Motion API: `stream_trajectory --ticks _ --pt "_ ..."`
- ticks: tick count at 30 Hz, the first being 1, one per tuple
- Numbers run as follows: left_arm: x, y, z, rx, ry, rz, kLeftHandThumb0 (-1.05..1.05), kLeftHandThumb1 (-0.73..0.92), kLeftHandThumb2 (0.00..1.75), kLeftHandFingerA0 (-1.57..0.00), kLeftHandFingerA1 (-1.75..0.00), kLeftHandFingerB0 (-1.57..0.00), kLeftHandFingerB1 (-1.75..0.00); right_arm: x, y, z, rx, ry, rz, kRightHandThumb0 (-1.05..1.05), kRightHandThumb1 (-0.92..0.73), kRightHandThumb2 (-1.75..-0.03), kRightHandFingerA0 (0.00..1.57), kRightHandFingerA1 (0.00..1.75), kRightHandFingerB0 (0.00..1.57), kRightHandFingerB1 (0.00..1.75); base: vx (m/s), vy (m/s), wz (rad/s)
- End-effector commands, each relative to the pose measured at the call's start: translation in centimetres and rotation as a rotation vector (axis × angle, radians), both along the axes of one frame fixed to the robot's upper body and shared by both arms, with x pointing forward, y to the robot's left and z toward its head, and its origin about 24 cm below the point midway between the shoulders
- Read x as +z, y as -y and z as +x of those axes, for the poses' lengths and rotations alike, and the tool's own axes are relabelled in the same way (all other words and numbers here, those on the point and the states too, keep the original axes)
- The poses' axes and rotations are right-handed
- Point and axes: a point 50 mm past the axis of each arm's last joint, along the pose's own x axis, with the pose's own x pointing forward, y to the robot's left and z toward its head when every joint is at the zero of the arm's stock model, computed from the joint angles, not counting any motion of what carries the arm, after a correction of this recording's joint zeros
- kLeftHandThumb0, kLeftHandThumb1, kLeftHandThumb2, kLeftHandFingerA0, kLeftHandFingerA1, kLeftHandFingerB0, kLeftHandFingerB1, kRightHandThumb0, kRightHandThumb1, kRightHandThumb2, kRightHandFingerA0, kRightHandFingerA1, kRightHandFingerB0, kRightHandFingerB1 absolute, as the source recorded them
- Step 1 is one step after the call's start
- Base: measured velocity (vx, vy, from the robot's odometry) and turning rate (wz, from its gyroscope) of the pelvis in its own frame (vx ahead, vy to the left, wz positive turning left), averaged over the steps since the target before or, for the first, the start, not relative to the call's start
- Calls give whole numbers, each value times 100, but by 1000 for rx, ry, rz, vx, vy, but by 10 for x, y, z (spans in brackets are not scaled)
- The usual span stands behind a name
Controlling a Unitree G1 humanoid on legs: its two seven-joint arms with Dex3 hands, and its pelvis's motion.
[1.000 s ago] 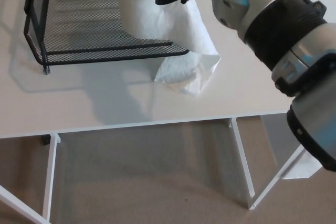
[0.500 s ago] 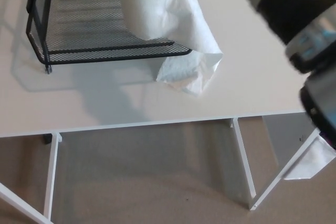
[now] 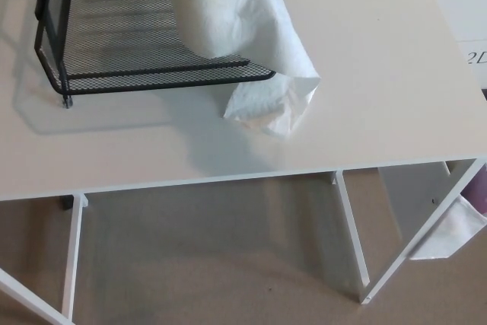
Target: The robot walks towards a desk on which a file tray is kept in the middle and a toilet paper roll is kept on its right. The robot uses its right hand to hook on finger in the gap of the roll and grabs it, lifts it and places it on the tray.
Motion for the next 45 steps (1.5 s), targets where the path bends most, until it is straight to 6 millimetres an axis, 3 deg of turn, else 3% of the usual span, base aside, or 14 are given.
stream_trajectory --ticks 1,5,12,17,19,24,25,28,31,32,38,39,42,45 --pt "1 -5 -9 -28 14 35 -105 92 84 -34 -89 -8 -76 20 59 -37 88 -4 258 -86 -57 -101 0 47 0 29 0 0 0" --pt "3 -8 -12 0 41 31 -104 73 122 -24 -72 -6 -55 -15 194 -125 -149 212 477 -79 -64 -99 15 55 4 29 0 0 0" --pt "4 -10 -13 11 60 28 -105 72 119 -26 -74 -6 -60 -84 286 -177 -468 280 770 -78 -79 -64 43 83 12 35 0 0 0" --pt "5 -11 -14 55 87 0 -105 92 77 -21 -75 0 -61 -206 350 -232 -886 244 939 -77 -55 -91 65 87 12 50 0 0 0" --pt "5 -11 -14 58 91 -3 -104 74 119 -23 -72 -6 -59 -227 351 -238 -948 267 1021 -77 -65 -60 77 101 21 42 0 0 0" --pt "3 -10 -17 91 97 -23 -105 92 76 -29 -86 0 -66 -300 344 -256 -1075 183 1142 -76 -64 -59 46 94 20 40 0 0 0" --pt "2 -11 -18 85 99 -18 -104 72 117 -26 -73 -7 -58 -331 330 -257 -1136 123 1160 -73 -53 -90 35 74 7 46 0 0 0" --pt "1 -10 -21 72 80 8 -105 92 78 -27 -76 -1 -61 -367 308 -258 -1178 89 1262 -63 -53 -88 40 83 3 37 0 0 0" --pt "1 -12 -22 87 79 -5 -105 73 120 -22 -70 -4 -56 -391 295 -260 -1216 -34 1521 -60 -64 -61 10 69 6 30 0 0 0" --pt "0 -12 -23 113 94 -23 -105 92 79 -21 -74 0 -62 -403 292 -264 -1271 -50 1635 -52 -65 -61 10 69 10 32 0 0 0" --pt "-1 -11 -25 101 88 -23 -105 92 81 -21 -71 -1 -60 -414 280 -277 -1362 -172 1524 -60 -49 -83 15 66 6 45 0 0 0" --pt "-1 -11 -26 83 78 -19 -104 79 130 -28 -73 0 -50 -418 280 -280 -1374 -180 1588 -54 -50 -81 14 64 8 46 0 0 0" --pt "-1 -12 -27 94 75 -9 -105 92 82 -20 -69 -1 -57 -423 283 -283 -1446 -273 1518 -55 -63 -57 39 96 16 41 0 0 0" --pt "0 -13 -24 109 82 -21 -105 75 116 -22 -69 -5 -51 -427 284 -277 -1378 -388 1476 -59 -65 -61 0 55 5 37 0 0 0"
